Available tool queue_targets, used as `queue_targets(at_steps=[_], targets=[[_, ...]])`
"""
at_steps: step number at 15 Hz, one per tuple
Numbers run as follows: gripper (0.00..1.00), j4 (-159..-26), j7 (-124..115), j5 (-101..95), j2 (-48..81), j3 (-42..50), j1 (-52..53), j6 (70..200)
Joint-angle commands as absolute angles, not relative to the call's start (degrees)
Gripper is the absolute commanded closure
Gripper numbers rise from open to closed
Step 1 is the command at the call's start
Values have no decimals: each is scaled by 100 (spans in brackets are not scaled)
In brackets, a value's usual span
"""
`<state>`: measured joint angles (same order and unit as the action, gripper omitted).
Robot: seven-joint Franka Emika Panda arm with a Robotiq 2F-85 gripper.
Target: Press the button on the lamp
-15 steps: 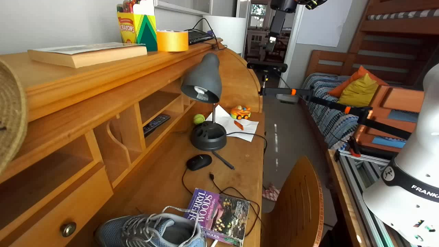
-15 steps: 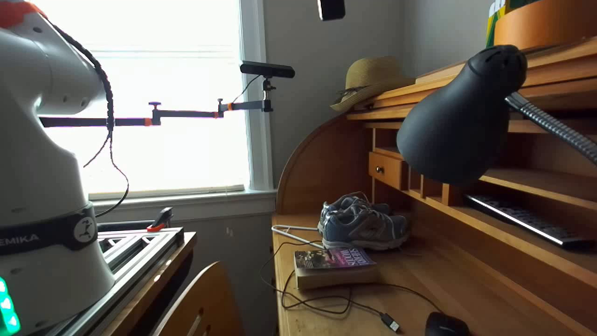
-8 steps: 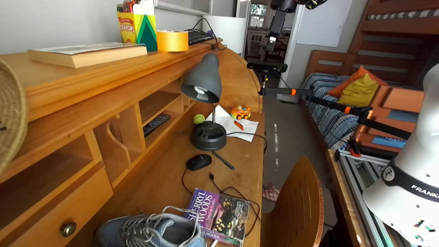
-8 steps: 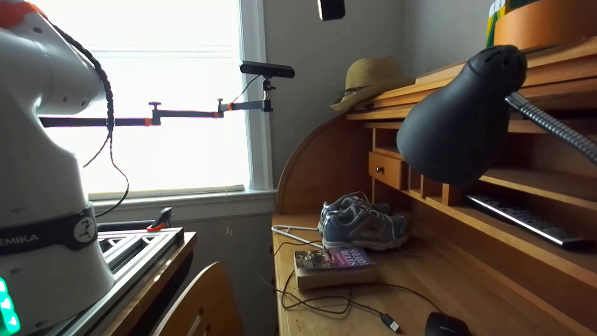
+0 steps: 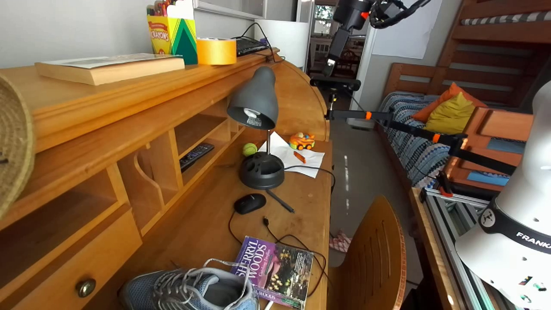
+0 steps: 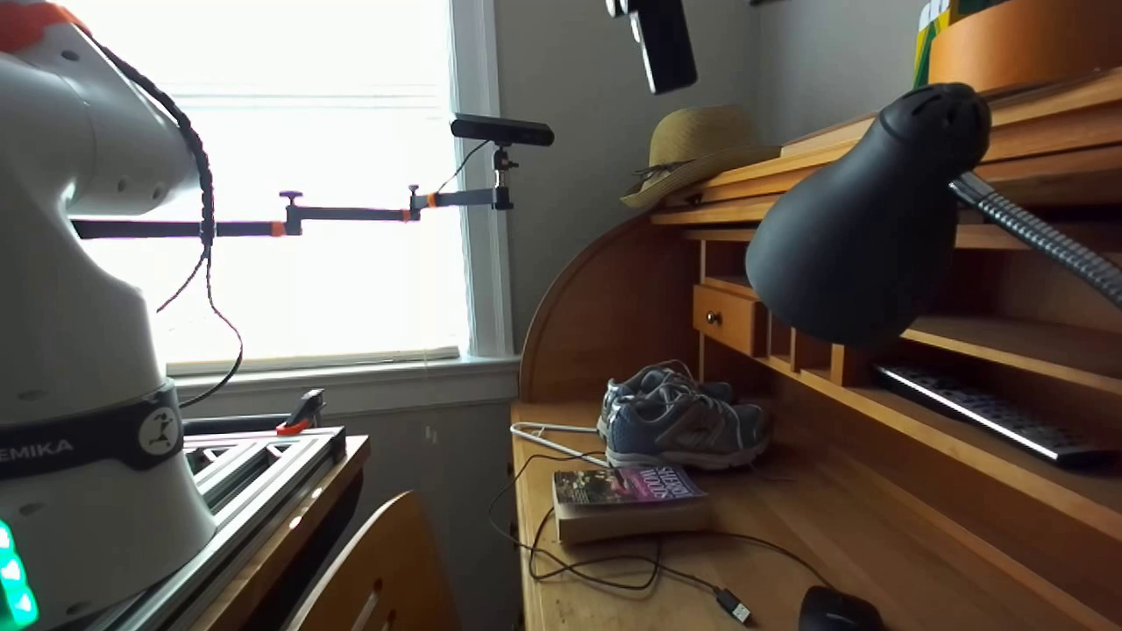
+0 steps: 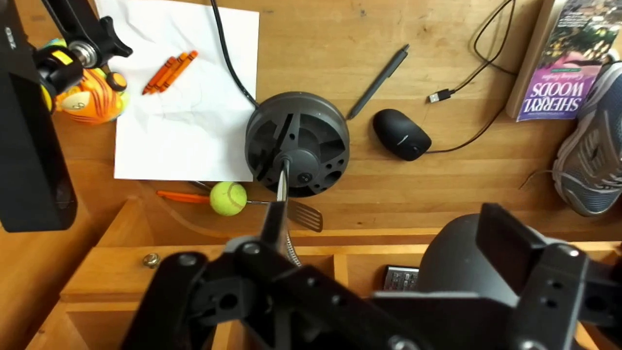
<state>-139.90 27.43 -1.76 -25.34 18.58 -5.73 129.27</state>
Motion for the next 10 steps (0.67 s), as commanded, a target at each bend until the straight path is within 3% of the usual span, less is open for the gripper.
queue_targets(at_steps=[1, 3, 4, 6, 10], targets=[[0, -14595, 2924, -187, -2513, 1964, -720, 14002], [5, -14818, 3032, -117, -2407, 2077, -714, 14612], [26, -14924, 3031, -86, -2384, 2070, -664, 14814], [32, -15131, 3012, -74, -2268, 2044, -590, 15257], [62, -15479, 3074, -4, -1954, 2087, -383, 16166]])
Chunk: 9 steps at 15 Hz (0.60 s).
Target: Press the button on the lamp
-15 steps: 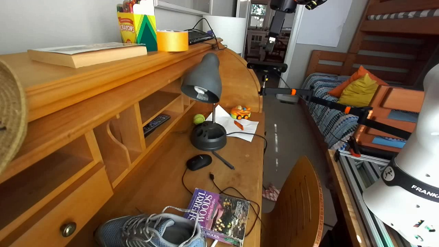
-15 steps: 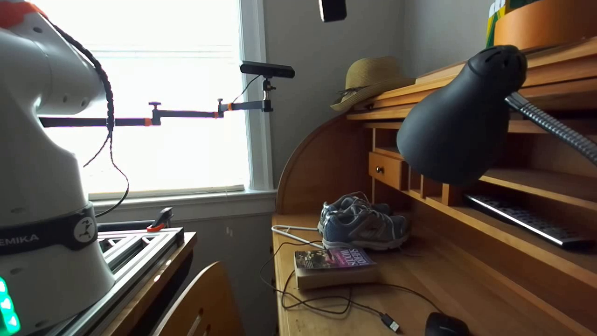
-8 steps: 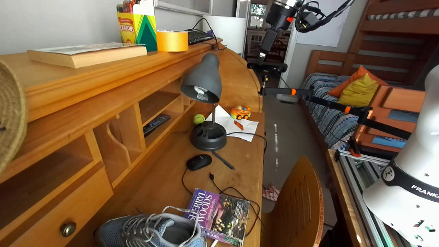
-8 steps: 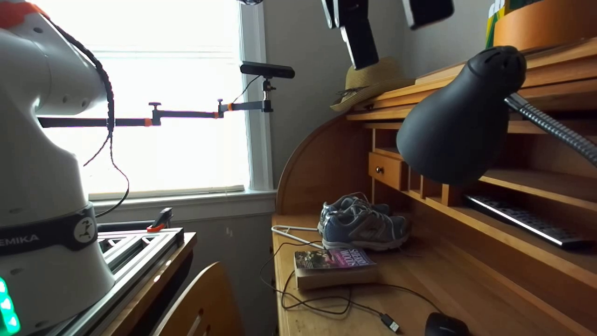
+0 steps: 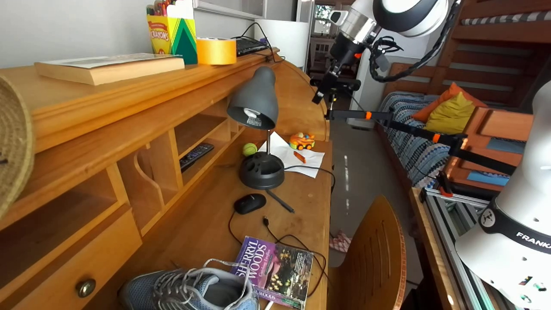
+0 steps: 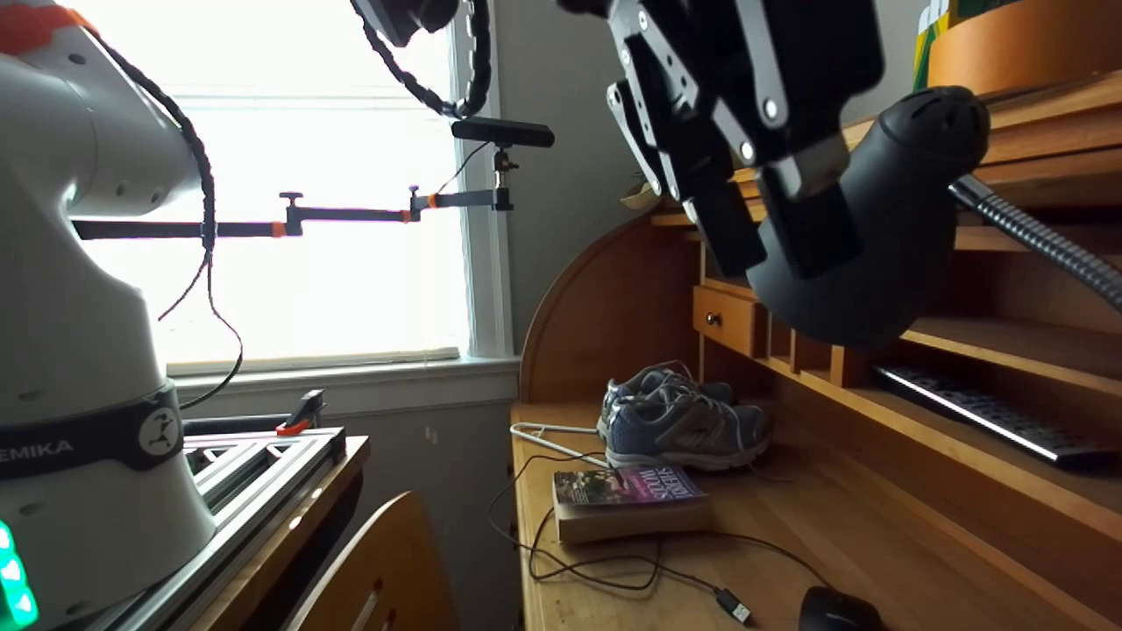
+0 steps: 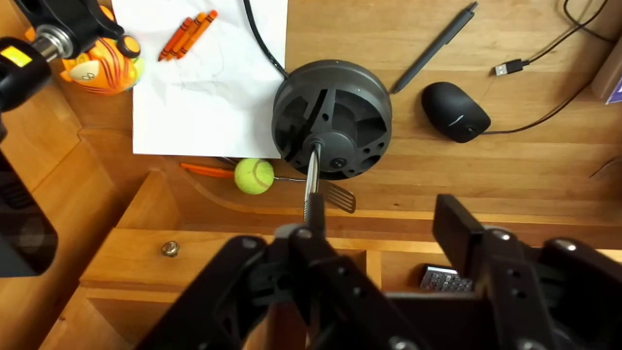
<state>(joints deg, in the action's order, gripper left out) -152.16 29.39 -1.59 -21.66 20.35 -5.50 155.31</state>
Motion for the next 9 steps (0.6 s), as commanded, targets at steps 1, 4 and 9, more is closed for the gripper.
queue_targets(at_steps=[1, 4, 9], targets=[[71, -15539, 2976, 27, -1841, 2039, -310, 16469], [93, -15591, 2975, 195, -1387, 2146, -19, 17274], [99, -15604, 2926, 143, -1076, 2111, 81, 17921]])
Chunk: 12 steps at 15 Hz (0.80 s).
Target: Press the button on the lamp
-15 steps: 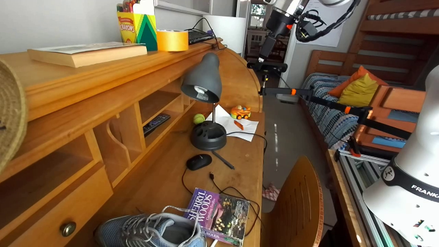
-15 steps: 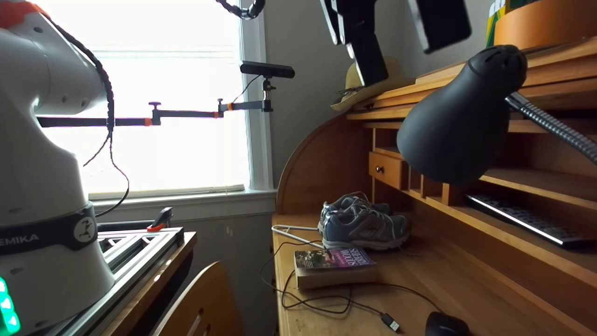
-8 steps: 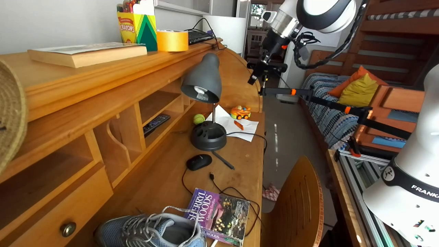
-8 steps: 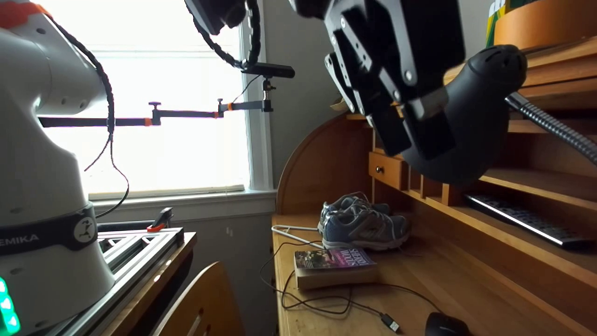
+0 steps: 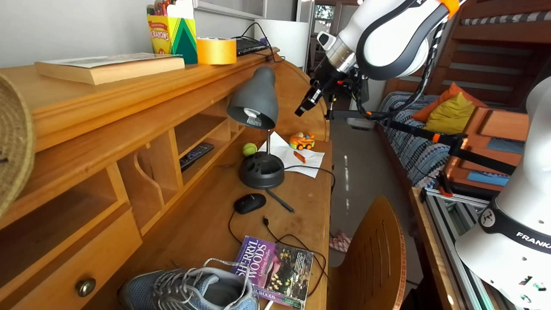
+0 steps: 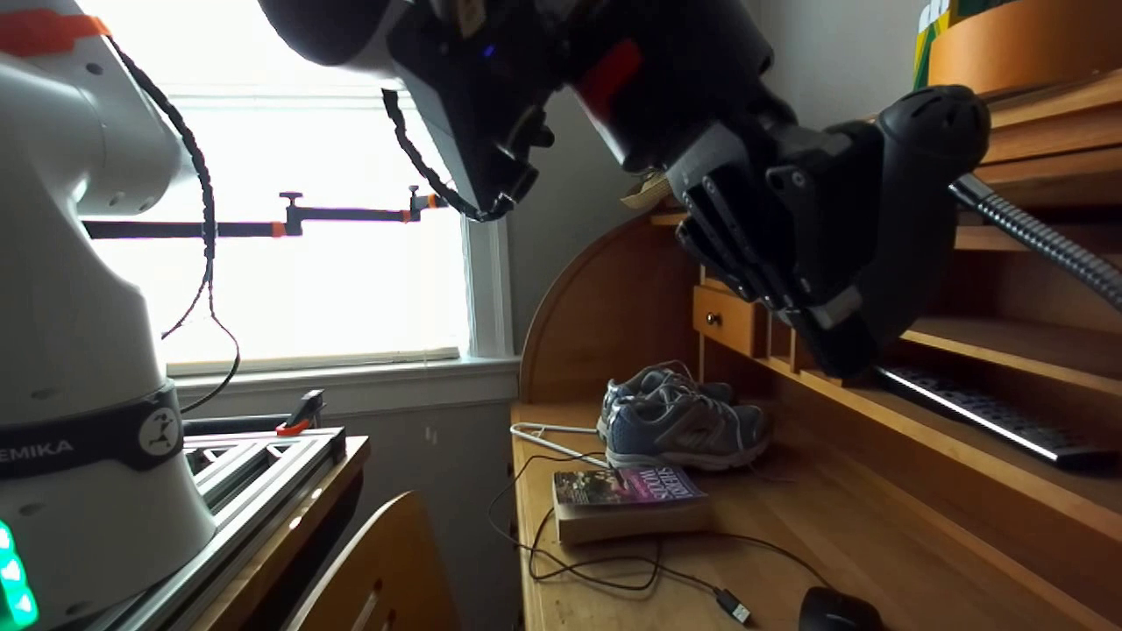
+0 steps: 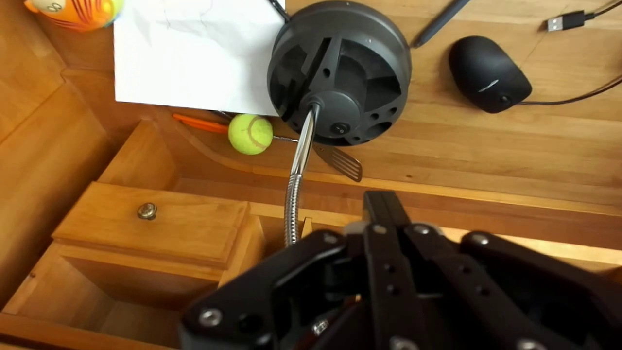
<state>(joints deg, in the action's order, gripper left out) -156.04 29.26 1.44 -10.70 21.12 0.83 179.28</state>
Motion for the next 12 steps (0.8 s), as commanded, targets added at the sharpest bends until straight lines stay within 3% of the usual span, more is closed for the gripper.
queue_targets(at_steps=[1, 6, 12], targets=[[99, -15601, 2926, 158, -958, 2115, 105, 18050], [99, -15581, 2926, 163, -858, 2140, 111, 18113], [100, -15420, 2496, 479, 60, 2121, 667, 19105]])
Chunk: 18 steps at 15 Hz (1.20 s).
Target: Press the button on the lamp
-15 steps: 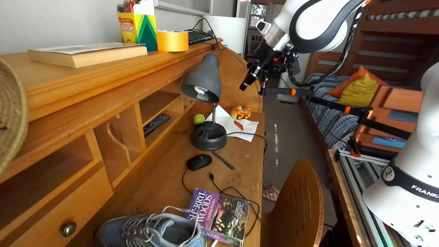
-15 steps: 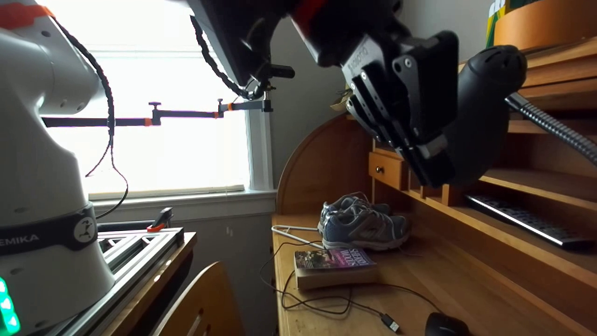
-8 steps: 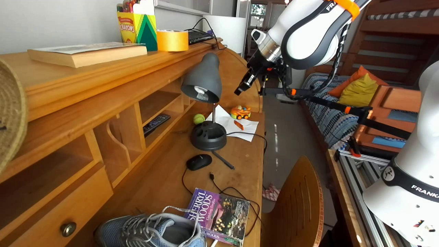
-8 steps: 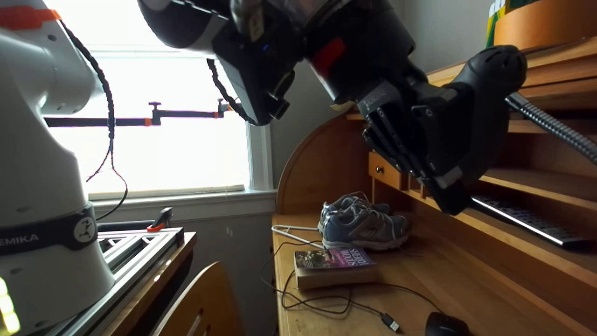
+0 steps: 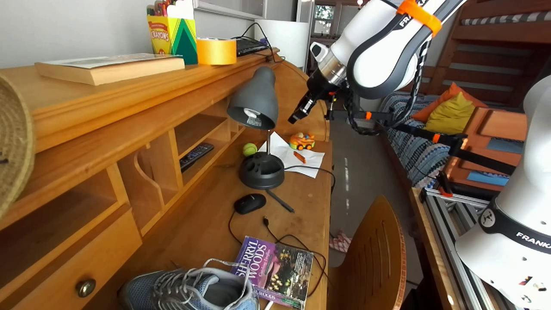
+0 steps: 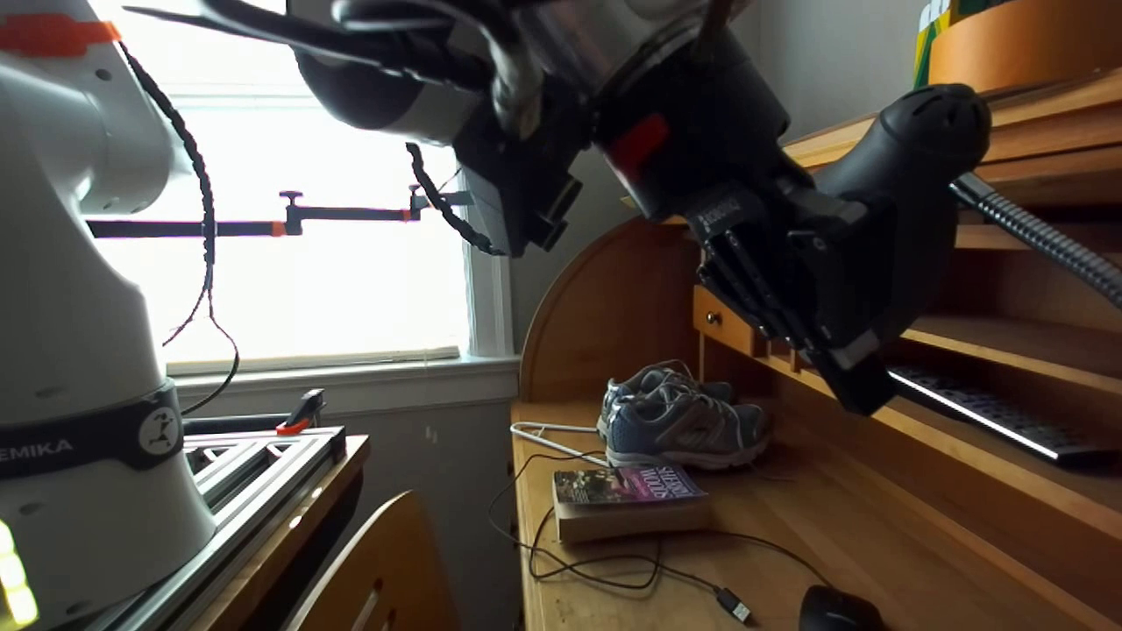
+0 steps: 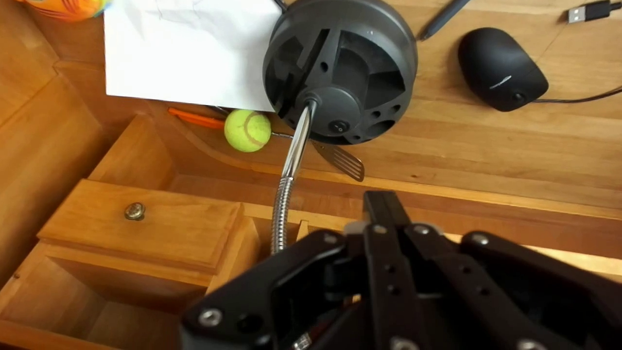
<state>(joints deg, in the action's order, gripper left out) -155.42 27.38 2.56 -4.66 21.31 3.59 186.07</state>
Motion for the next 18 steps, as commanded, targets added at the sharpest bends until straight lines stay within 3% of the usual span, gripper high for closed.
queue_targets(at_steps=[1, 2, 7, 18], targets=[[100, -15374, 2371, 448, 224, 2099, 724, 19256], [100, -15316, 1940, 19, 406, 1520, 98, 19409], [100, -14823, 1705, 276, 1313, 1729, 111, 19915], [100, -13821, 1008, -552, 2709, 720, -1170, 20413]])
